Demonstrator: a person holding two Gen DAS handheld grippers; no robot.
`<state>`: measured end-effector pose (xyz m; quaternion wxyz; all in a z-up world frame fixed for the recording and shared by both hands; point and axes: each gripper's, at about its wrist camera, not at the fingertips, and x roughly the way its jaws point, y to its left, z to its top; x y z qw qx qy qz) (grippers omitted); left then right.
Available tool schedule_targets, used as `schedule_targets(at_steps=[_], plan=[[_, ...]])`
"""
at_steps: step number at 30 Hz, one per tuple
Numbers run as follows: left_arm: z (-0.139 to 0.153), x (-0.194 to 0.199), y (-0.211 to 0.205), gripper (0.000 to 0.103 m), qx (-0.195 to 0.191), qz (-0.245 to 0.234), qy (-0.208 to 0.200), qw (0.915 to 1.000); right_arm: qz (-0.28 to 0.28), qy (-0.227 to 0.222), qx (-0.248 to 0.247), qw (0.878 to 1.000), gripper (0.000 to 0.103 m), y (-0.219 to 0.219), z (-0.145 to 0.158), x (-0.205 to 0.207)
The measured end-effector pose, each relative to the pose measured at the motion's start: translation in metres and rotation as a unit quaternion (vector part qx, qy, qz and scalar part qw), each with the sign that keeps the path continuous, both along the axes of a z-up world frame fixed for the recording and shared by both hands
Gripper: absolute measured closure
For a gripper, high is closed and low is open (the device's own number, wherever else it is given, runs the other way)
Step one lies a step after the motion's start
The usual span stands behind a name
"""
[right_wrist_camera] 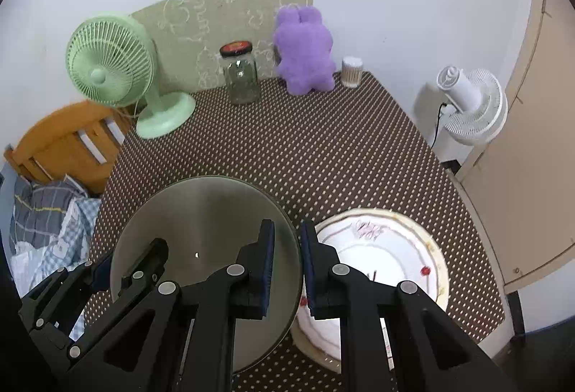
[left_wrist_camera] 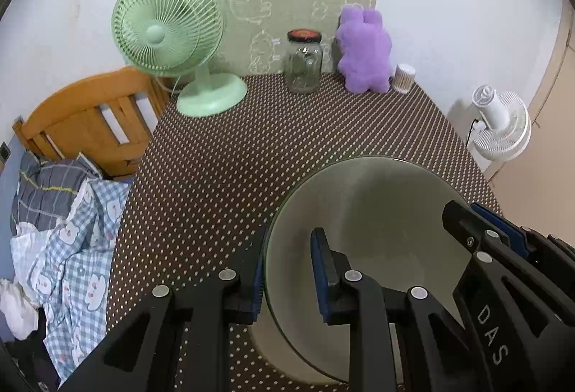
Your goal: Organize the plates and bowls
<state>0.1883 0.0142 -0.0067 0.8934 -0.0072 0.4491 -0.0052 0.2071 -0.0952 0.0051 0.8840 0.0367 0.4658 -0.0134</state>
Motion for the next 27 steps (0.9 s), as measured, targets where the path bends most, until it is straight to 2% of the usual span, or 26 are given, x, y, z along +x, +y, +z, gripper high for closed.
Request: schedule_targets(at_steps=[22, 27], plan=[[-0.054, -0.009, 0.025, 0.083, 0.006, -0.001, 0.071, 0.9974, 0.011, 0.075, -0.003, 0.997, 0.084, 0.024, -0.060, -0.004], [-0.059, -0.008, 0.025, 0.083, 0.001, -0.007, 0.077, 0.9970, 0.011, 0.076, -0.013, 0.997, 0.084, 0.027, -0.065, -0.002]])
